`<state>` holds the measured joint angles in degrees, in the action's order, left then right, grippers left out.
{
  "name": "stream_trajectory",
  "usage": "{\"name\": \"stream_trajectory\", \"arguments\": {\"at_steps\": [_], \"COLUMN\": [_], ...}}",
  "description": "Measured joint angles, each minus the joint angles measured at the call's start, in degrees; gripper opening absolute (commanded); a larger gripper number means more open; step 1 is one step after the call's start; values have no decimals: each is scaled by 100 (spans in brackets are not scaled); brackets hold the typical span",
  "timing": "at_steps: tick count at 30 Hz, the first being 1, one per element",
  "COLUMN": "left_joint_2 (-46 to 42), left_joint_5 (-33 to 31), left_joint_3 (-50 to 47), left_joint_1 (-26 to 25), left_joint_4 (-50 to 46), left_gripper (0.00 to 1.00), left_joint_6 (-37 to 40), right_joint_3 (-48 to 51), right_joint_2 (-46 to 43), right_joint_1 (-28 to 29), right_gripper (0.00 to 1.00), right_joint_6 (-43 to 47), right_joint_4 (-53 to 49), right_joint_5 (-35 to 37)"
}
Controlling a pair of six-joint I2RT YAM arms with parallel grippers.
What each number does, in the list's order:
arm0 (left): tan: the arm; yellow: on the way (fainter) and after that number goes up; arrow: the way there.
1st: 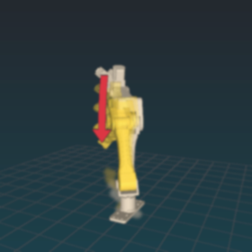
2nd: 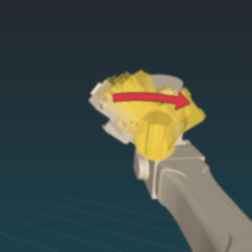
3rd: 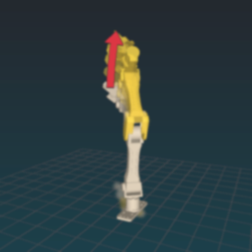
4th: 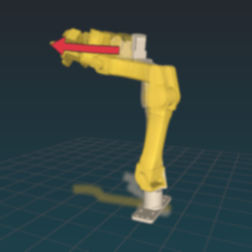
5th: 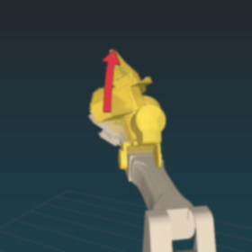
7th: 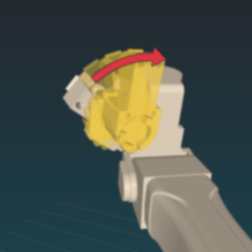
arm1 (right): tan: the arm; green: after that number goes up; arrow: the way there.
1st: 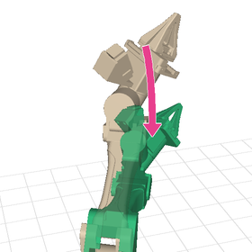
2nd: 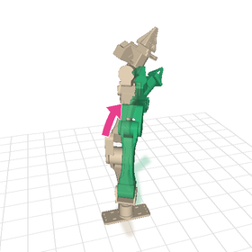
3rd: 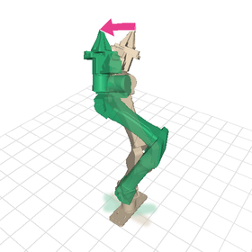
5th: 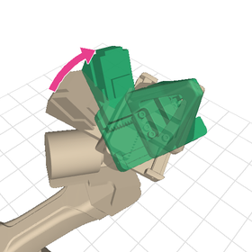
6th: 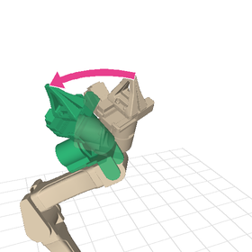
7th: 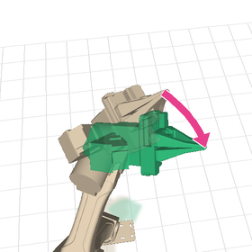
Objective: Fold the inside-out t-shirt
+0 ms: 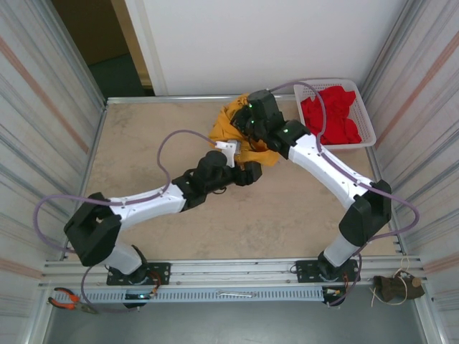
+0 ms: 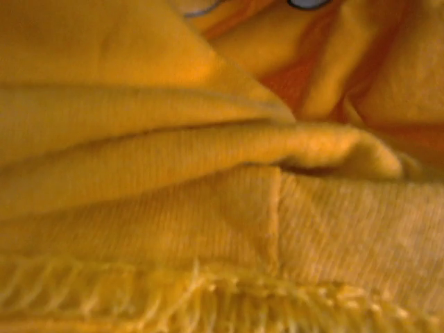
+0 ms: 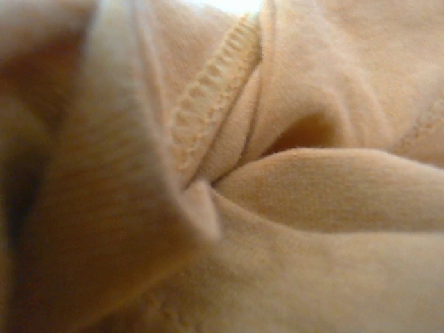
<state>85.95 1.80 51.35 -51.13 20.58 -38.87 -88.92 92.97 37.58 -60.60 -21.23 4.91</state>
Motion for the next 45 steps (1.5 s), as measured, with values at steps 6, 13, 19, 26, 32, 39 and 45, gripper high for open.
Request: {"name": "stream_trajectory", "arguments": {"at_steps": [6,13,19,26,32,39,45], "left_joint_2": [-1095,-2288,-1735,-560,-223,-142,-192], "left_joint_5": [-308,-861,-911,-809,-789,-914,-935], "left_joint_3": [-1228,-1346,-868,-450,-706,-1331,-1567], "left_joint_1": [-308,-249,87,103,-140,-9,767], "left_joint_4": [332,678,809,1097,1187,1228,627], "left_gripper": [85,93,94,4,0,0,0], "left_joint_6": [-157,-186,-254,-461,-619,-750,-756], "right_joint_3": [22,68,227,293,175,-433,-450], "right_joint_2": [-219,-372,-372,-374,-376,-378,-660], "right_joint_1": [-131,-153,11,164,-42,-308,-511], "right_gripper": [0,0,0,0,0,0,0], "right_joint_6": [-44,-90,-197,-275,-350,-389,-479], "right_joint_4": [179,546,590,684,691,551,457], "right_joint_5": [2,31,153,199,74,-330,-715]}}
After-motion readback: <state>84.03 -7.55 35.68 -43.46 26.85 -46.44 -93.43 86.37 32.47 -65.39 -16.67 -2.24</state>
